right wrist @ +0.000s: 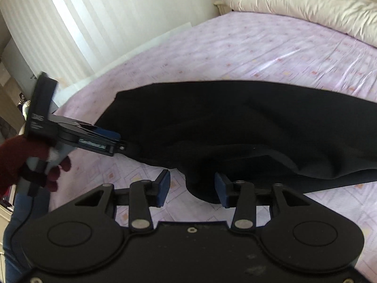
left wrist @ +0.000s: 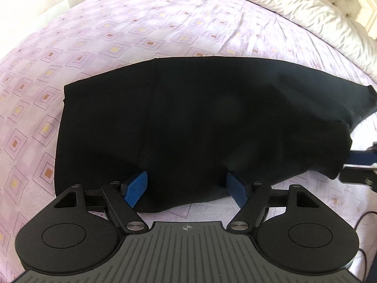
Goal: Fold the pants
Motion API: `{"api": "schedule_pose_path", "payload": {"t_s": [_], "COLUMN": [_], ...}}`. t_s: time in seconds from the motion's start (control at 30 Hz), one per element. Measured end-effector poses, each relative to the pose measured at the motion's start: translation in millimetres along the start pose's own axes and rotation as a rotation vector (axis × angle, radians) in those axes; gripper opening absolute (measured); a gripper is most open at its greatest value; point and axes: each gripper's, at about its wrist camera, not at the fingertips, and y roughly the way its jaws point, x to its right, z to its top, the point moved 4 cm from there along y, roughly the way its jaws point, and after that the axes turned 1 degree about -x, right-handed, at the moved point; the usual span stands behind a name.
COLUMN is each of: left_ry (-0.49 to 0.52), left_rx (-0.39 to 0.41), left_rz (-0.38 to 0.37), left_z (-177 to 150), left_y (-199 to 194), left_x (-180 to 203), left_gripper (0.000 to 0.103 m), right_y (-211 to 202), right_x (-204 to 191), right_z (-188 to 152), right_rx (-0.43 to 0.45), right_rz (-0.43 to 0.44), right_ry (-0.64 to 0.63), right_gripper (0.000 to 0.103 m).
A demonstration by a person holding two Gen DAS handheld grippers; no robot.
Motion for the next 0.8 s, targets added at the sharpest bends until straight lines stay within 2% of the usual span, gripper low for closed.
{"api": "schedule_pose_path", "payload": {"t_s": [0.03, 0.07, 0.17, 0.27, 0.37, 0.47, 0.53, 0.6, 0.63, 0.67, 0.73, 0.8], "left_ry": [0.008, 0.020, 0.044, 0.014, 0.004, -0.042, -0.046, -0.037, -0.027, -0.012, -0.029, -0.033], "left_rx": [-0.001, -0.005, -0.021, -0.017, 0.035, 0.080, 0.096, 0.064, 0.022, 0.009, 0.047, 0.045], "left_rz": [-0.001, 0.000, 0.008, 0.013, 0.045, 0.006, 0.023, 0.072, 0.115, 0.130, 0.104, 0.105], "left_z": [-2.3, -3.4, -6.8, -3.7, 2.7, 9.4, 10.9, 7.5, 2.0, -3.8, -11.2, -12.1], "left_y": [-3.5, -4.5, -11.2, -17.6, -32.5, -36.7, -31.5, -18.7, -8.1, -1.7, -4.6, -7.5], "left_x": [-3.0, -3.7, -7.0, -8.0, -10.2, -5.0, -2.0, -2.9, -7.4, -10.4, -15.8, -16.1], "left_gripper": [0.073, 0.073, 0.073, 0.073, 0.073, 0.073, 0.073, 0.073, 0.073, 0.076, 0.076, 0.076], "right_y": [4.7, 9.1, 9.3, 18.7, 20.5, 20.9, 18.6, 10.3, 8.3, 5.7, -2.3, -15.5], "right_x": [0.3, 0.1, -6.9, -10.7, -6.6, -6.0, -7.4, -7.7, -6.7, -7.3, -6.6, -7.7], "right_z": [-1.2, -1.2, -16.2, -39.2, -44.2, -43.5, -45.5, -51.0, -50.4, -50.6, -51.1, -51.1], "right_rx": [-0.005, -0.015, -0.038, -0.083, -0.064, -0.056, -0.050, -0.040, -0.037, -0.040, -0.048, -0.026], "right_rz": [0.001, 0.000, 0.005, -0.032, -0.034, -0.045, -0.044, -0.040, -0.039, -0.038, -0.028, -0.019], "right_ry": [-0.001, -0.006, -0.080, -0.184, -0.173, -0.180, -0.173, -0.157, -0.149, -0.143, -0.138, -0.139], "right_gripper": [0.018, 0.012, 0.010, 0.010, 0.010, 0.010, 0.010, 0.011, 0.012, 0.012, 0.012, 0.014]}}
